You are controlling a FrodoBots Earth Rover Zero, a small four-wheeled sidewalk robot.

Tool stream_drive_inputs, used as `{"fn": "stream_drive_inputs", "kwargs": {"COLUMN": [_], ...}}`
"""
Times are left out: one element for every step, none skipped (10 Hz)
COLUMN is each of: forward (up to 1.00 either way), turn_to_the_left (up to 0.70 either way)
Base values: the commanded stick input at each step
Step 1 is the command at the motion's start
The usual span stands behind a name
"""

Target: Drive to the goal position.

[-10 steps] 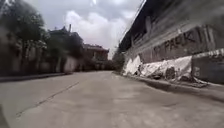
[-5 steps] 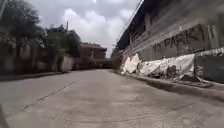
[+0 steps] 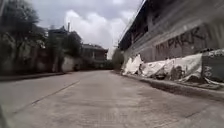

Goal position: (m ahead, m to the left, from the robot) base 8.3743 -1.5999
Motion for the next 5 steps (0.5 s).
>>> {"fn": "stream_drive_inputs", "kwargs": {"forward": [0.50, 0.50, 0.50, 0.50, 0.50], "turn_to_the_left": [0.01, 0.01, 0.01, 0.01, 0.01]}}
